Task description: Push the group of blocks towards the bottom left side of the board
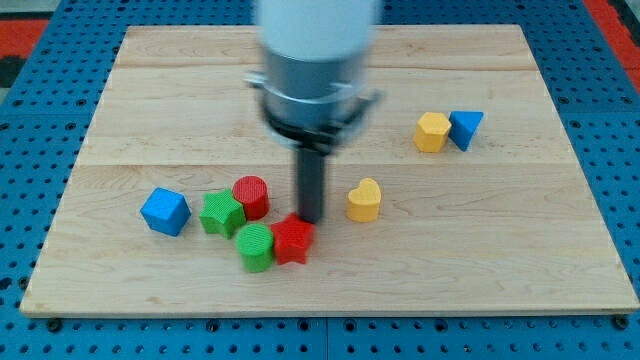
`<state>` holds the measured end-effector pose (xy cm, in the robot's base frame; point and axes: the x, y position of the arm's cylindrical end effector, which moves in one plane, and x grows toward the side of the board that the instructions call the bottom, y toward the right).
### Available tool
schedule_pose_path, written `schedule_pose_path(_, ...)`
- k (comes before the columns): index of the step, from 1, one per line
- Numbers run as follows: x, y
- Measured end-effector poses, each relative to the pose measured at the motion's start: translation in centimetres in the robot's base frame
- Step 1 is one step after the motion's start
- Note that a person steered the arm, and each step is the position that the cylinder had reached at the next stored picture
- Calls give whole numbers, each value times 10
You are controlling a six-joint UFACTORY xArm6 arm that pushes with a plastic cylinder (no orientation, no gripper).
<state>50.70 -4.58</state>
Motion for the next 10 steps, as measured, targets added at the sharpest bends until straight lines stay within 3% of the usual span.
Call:
schedule_pose_path(4,52,78)
schedule_pose_path(5,42,-20)
schedule_pose_path(6,37,-69)
schedule_pose_path(7,37,-8)
schedule_pose_path(8,86,45)
schedule_pose_path(9,109,-13)
schedule_pose_path(10,88,-88)
